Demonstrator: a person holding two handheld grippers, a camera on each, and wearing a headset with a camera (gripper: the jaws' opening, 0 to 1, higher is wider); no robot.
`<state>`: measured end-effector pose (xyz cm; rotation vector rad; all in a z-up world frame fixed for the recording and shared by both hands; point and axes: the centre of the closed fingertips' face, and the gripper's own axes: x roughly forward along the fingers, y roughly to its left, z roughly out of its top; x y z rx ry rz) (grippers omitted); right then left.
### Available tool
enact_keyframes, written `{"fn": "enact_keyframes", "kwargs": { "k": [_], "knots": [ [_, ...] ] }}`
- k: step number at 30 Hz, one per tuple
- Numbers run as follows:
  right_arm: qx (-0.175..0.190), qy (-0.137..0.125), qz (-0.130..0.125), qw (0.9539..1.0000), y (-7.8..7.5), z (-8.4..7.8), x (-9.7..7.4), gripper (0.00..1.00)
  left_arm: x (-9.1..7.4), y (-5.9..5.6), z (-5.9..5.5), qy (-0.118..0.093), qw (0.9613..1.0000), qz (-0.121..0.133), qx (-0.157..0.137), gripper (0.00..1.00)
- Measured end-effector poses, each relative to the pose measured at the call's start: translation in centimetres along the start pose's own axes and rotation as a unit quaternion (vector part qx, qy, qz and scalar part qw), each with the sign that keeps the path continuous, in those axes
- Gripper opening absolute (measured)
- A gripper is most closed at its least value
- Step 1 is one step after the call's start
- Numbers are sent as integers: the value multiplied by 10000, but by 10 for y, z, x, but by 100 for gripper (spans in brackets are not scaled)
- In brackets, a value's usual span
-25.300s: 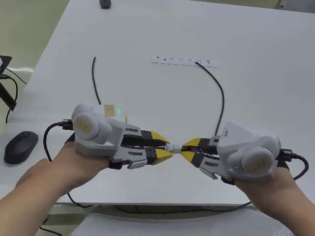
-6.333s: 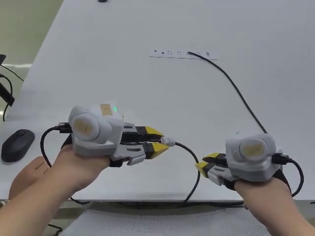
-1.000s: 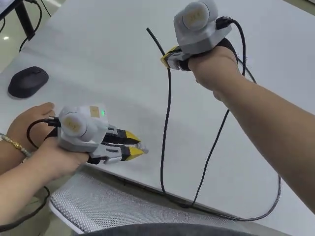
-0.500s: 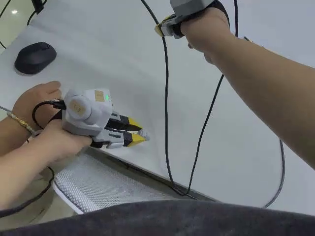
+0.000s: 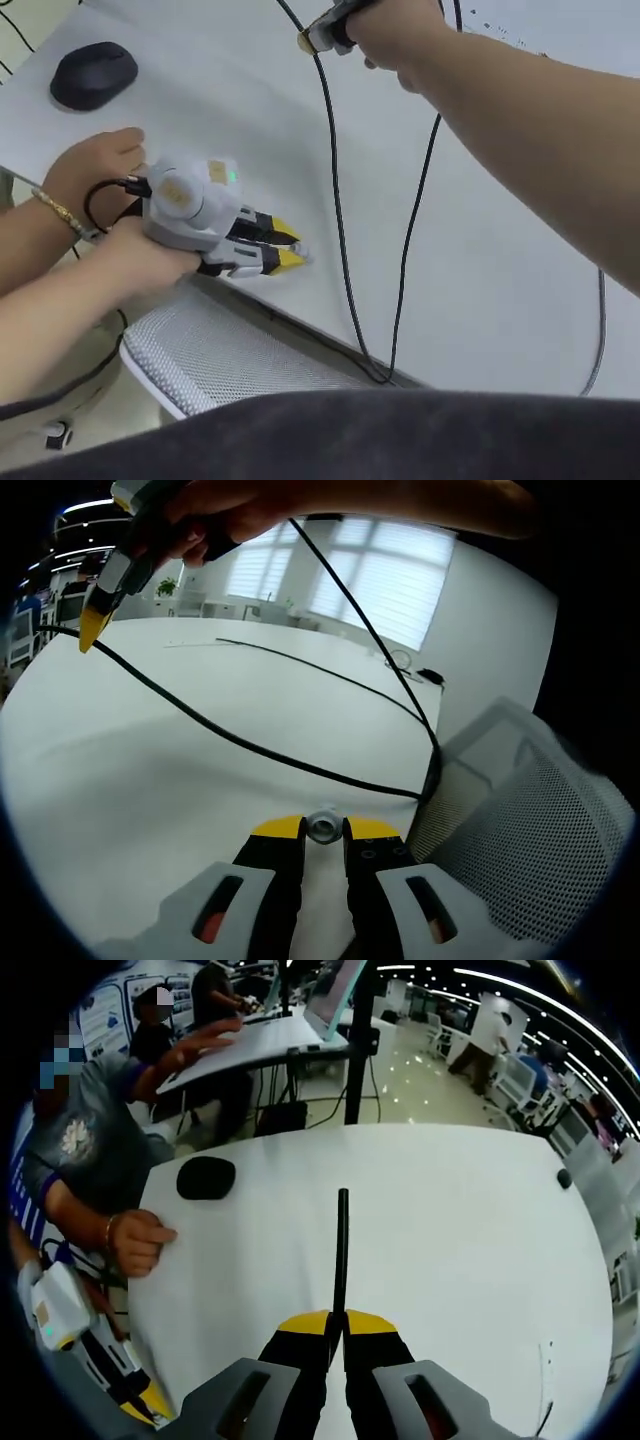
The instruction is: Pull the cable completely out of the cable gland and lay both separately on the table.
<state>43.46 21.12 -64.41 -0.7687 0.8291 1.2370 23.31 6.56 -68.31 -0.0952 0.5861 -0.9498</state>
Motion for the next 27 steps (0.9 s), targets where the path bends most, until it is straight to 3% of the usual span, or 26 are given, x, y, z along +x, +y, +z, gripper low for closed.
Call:
{"fn": "enact_keyframes", "kwargs": {
  "k": [6, 10, 22, 26, 27],
  "knots": [
    [-4, 94, 115, 9999, 9, -8, 28, 0, 4, 5, -11, 22, 10000, 59, -25, 15],
    [-81, 127, 197, 9997, 17, -9, 43, 0, 4, 6, -10, -99, 9999, 70, -109, 15],
    [-77, 135, 400, 9991, 35, -15, 69, 0, 3, 13, -13, -107, 9995, 230, -165, 16],
    [-230, 197, 336, 9990, 36, -21, 74, 0, 1, 12, -13, -151, 9995, 262, -134, 16],
    [-171, 86, 296, 9994, 34, -17, 73, 0, 1, 12, -13, -153, 9994, 282, -121, 16]
  ]
}}
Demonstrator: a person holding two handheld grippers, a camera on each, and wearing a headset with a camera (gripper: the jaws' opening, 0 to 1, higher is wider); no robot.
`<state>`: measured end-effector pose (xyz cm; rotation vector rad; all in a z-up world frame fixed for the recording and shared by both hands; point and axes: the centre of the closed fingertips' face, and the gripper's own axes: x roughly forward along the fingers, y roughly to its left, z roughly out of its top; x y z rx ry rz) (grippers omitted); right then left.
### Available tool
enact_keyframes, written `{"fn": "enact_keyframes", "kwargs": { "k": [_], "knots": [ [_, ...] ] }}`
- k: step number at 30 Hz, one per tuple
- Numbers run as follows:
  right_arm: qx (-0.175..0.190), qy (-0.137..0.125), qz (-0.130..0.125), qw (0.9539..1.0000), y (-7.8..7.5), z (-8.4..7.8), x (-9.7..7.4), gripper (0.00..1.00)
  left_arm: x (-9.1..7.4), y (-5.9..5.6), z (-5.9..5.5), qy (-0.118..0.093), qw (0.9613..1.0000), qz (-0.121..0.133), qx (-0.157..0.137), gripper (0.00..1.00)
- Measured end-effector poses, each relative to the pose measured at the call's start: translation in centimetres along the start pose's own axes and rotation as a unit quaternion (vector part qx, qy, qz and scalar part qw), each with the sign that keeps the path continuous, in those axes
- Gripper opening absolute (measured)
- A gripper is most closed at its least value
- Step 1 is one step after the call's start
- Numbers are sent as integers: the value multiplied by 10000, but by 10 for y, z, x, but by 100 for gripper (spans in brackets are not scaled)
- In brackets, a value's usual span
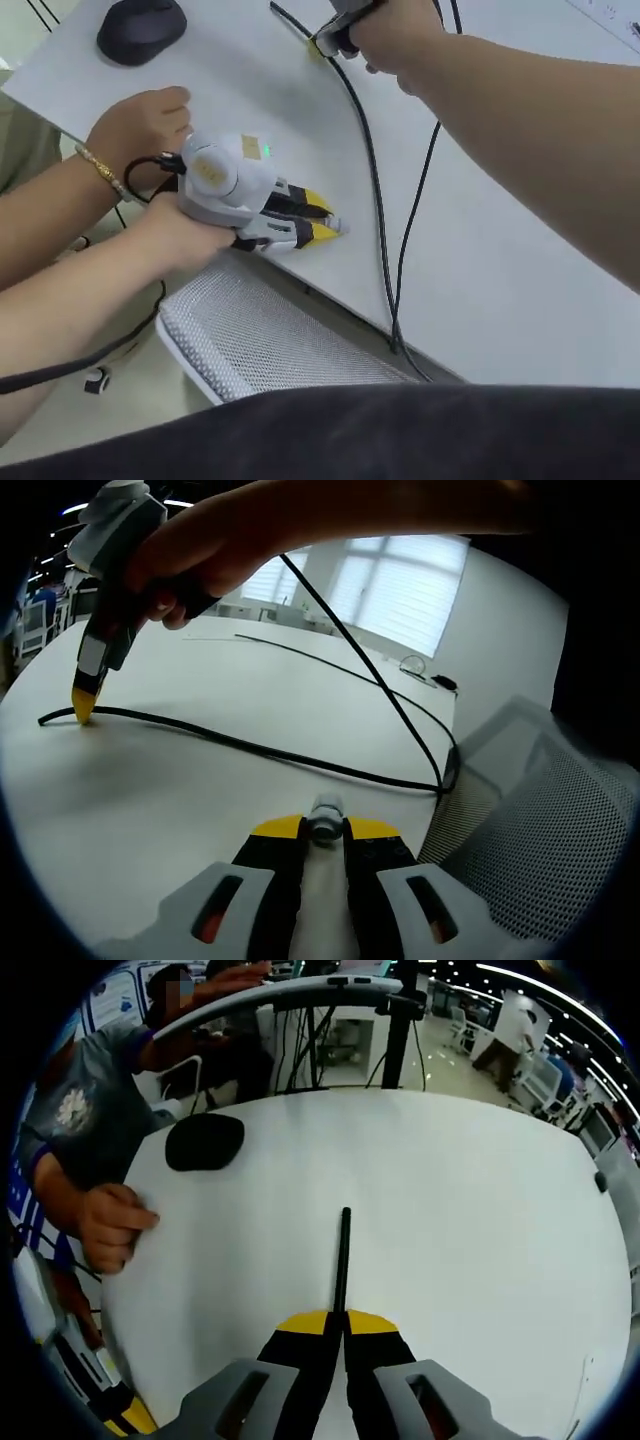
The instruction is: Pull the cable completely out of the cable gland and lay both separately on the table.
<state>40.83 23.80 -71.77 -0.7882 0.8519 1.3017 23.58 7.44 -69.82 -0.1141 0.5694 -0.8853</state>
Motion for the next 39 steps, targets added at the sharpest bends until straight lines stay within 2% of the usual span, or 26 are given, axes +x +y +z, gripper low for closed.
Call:
{"fn": "enact_keyframes", "kwargs": {
  "k": [5, 9, 12, 16, 18, 20, 25, 27, 35, 39],
  "knots": [
    [11, -27, -54, 10000, 0, -1, -2, 2, 0, 2, 1, 34, 10000, 58, 73, 16],
    [-60, -8, -182, 9998, -1, -2, -5, 12, 0, 4, 2, 83, 9998, 98, 119, 16],
    [54, -62, -191, 9998, -4, -1, -8, 10, 0, 4, 2, 119, 9999, 87, 65, 16],
    [126, -103, -210, 9996, -6, -2, -8, 14, -1, 2, 0, 173, 9998, 57, 127, 16],
    [132, -135, -238, 9995, -6, -2, -11, 16, -1, 2, 1, 151, 9998, 77, 138, 16],
    [125, -156, -288, 9994, -7, -2, -15, 16, -3, 2, 4, 41, 9999, 86, 79, 17],
    [112, -290, -375, 9988, -8, -6, -31, 19, -4, 4, 5, 48, 9999, 134, 96, 22],
    [164, -446, -380, 9981, -5, -4, -42, 21, -6, 5, 4, 71, 9998, 182, 104, 25],
    [234, -1147, -464, 9920, 9, 7, -102, 28, -10, 3, 5, 99, 9996, 223, 133, 31],
    [203, -1200, -560, 9910, 15, -4, -122, 31, -13, -1, 7, 130, 9995, 236, 165, 34]
  ]
}}
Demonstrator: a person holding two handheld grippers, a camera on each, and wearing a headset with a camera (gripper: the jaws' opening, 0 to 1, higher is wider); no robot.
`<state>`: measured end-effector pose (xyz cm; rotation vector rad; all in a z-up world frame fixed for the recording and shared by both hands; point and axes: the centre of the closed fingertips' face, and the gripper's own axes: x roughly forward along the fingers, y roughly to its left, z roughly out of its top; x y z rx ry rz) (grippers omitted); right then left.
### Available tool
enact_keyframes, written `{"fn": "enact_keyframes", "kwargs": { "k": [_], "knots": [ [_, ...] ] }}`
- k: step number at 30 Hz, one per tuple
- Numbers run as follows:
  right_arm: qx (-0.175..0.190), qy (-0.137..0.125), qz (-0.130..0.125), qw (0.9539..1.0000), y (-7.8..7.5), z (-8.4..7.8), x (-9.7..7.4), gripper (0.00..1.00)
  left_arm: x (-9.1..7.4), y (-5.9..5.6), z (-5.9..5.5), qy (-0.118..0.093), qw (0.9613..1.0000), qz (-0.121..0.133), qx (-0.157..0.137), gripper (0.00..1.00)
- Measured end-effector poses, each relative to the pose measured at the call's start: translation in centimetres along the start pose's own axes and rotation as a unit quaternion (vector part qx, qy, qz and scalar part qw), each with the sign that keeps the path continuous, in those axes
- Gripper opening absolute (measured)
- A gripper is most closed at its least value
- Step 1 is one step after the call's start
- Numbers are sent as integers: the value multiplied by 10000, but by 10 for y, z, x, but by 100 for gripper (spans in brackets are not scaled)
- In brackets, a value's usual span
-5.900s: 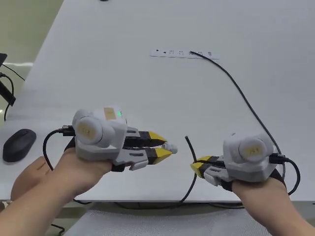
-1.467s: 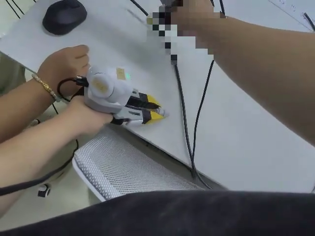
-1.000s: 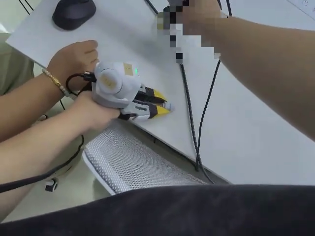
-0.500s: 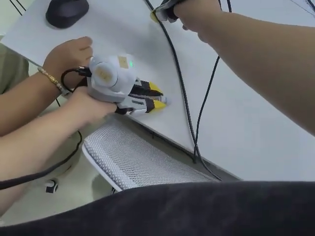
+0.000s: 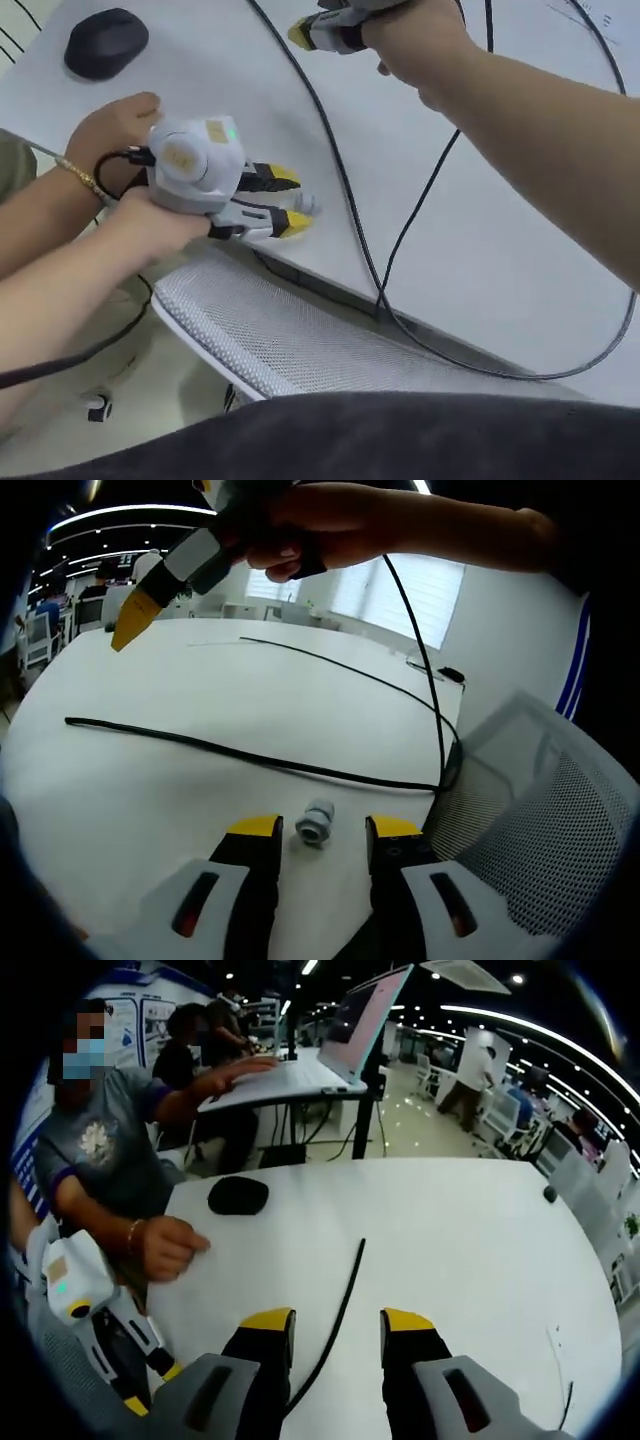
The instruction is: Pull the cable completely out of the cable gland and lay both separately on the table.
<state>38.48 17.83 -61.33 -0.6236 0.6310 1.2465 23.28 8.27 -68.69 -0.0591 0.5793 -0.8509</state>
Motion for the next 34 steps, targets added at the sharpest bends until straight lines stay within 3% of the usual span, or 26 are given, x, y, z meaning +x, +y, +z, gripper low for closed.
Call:
{"fn": "enact_keyframes", "kwargs": {
  "k": [6, 10, 15, 19, 25, 28, 33, 34],
  "knots": [
    [201, -250, -172, 9993, -2, -9, -40, 36, -8, -7, 8, -30, 10000, 40, -61, 41],
    [367, -525, -292, 9975, 0, -16, -75, 40, -17, -11, 12, -55, 9999, 95, -128, 46],
    [648, -808, -446, 9936, 3, -35, -118, 45, -31, -15, 21, -156, 9992, 157, -341, 51],
    [1178, -1071, -547, 9857, 10, -55, -151, 48, -41, -17, 29, -172, 9989, 206, -392, 55],
    [1453, -1246, -761, 9786, 31, -84, -193, 50, -51, -21, 43, -254, 9985, 249, -426, 62],
    [1668, -1394, -865, 9722, 40, -95, -211, 52, -54, -24, 51, -326, 9981, 273, -444, 65],
    [1888, -1438, -1061, 9656, 51, -121, -232, 55, -59, -29, 59, -428, 9975, 294, -482, 69],
    [2068, -1473, -1102, 9609, 55, -128, -236, 55, -60, -29, 59, -456, 9972, 313, -503, 70]
  ]
}}
